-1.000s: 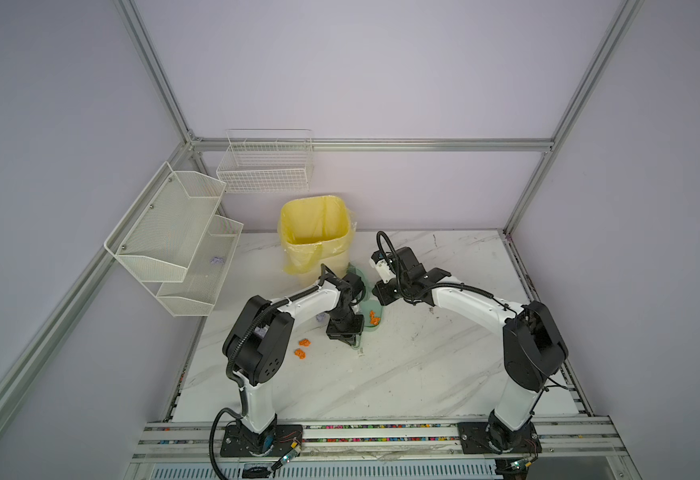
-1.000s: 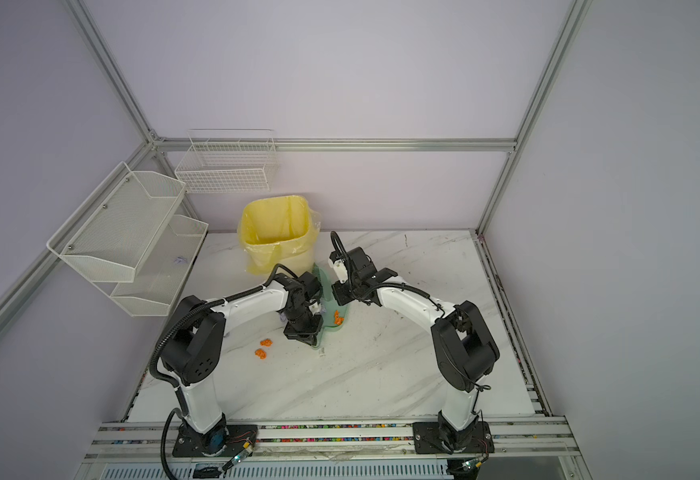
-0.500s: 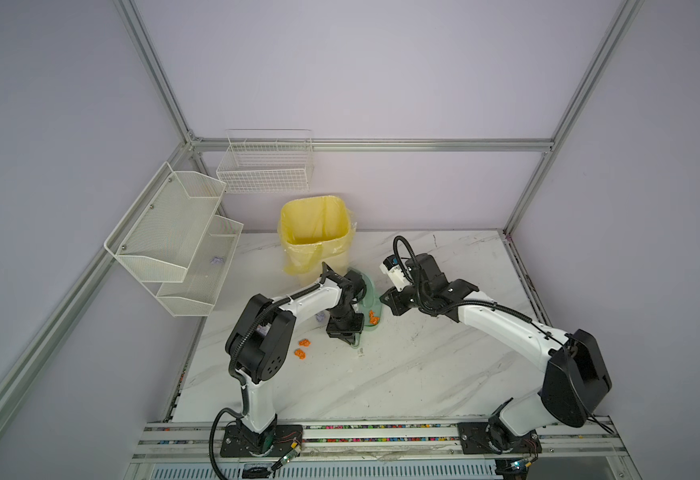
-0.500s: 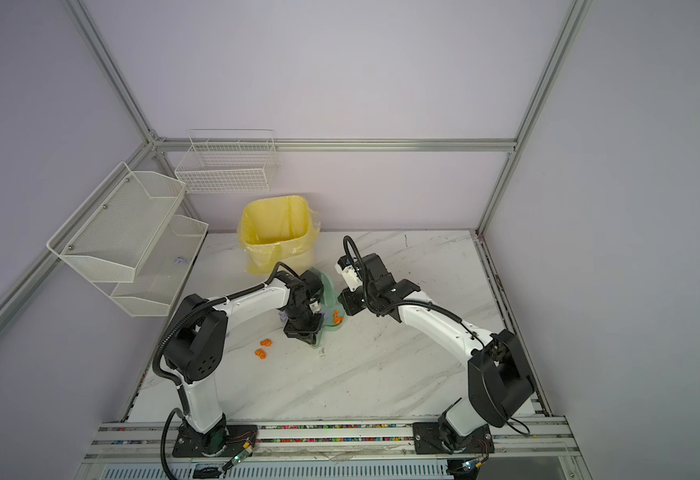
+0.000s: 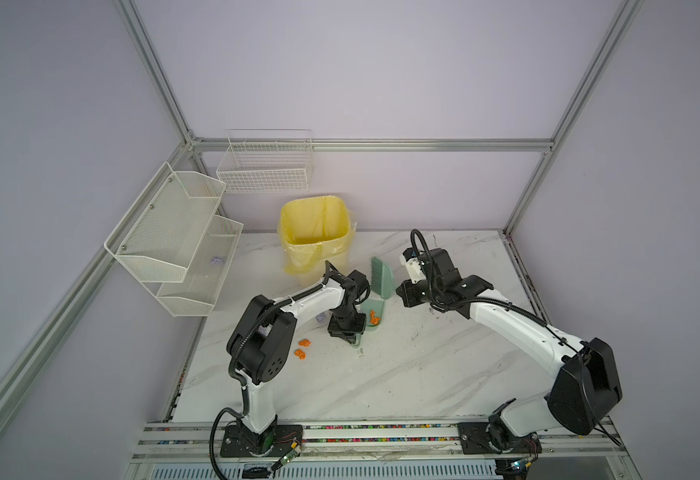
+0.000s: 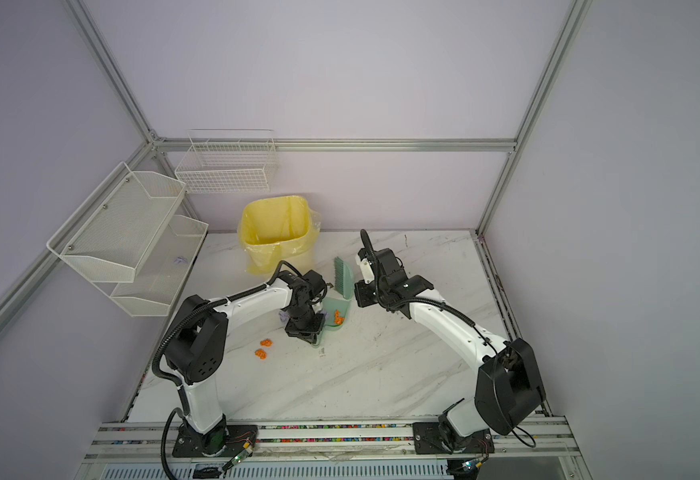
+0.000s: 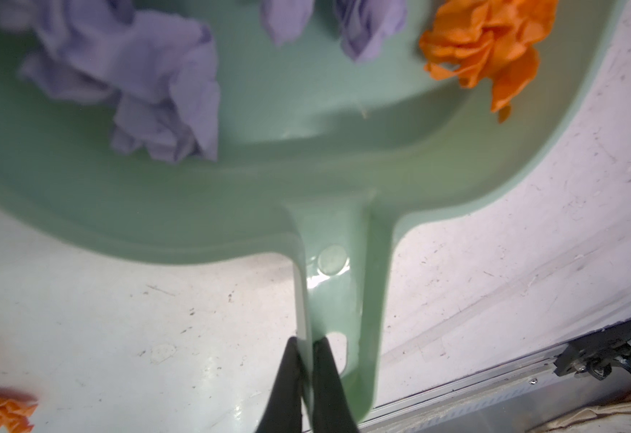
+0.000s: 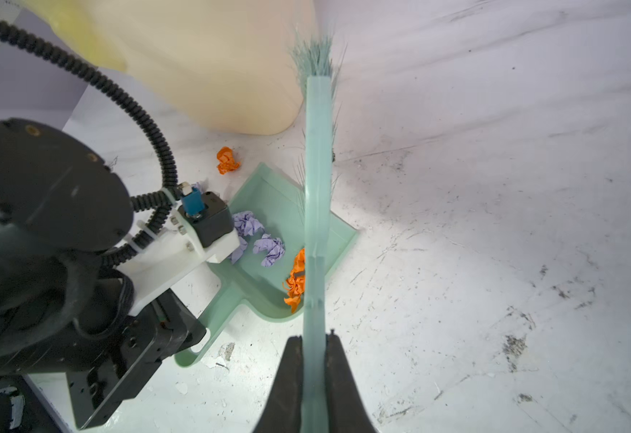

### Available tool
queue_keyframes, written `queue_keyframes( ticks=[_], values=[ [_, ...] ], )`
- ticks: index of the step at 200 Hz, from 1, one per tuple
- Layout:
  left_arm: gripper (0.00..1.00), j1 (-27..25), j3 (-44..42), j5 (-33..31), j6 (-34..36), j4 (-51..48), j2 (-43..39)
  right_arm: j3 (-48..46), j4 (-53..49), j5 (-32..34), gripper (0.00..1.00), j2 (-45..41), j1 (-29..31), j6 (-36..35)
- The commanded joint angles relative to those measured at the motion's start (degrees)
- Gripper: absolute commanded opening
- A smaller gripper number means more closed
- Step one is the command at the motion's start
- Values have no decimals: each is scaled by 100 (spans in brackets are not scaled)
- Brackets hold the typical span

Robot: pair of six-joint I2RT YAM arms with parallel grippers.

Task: Sweep away the paper scraps from the table
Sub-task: 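Draw the brush back with the right gripper while the left lifts the dustpan, then carry the loaded dustpan with the left gripper up over the yellow bin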

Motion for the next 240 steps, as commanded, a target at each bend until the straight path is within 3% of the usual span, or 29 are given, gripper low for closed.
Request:
queue_keyframes(
  ticks=[1,77,139,189,240],
  values=[
    [0,-73,491,-81,-78,-111,-372,225,-103,241,0,-305,-115,113],
    [0,-382,832,-1078,-269,-252,-894,248,-82,756,0,-464,-258,131],
    [0,-449,1373,-1416,-230,-403,-824,241,-92,1211,0,-1002,-384,334],
    [0,-436,2153,-1128,-196,-618,-662,143,-117,1354,0,-1018,-582,436],
    [0,-391,2920,-403,-325,-618,-511,110,-119,1374,0,-982,-702,430]
  ],
)
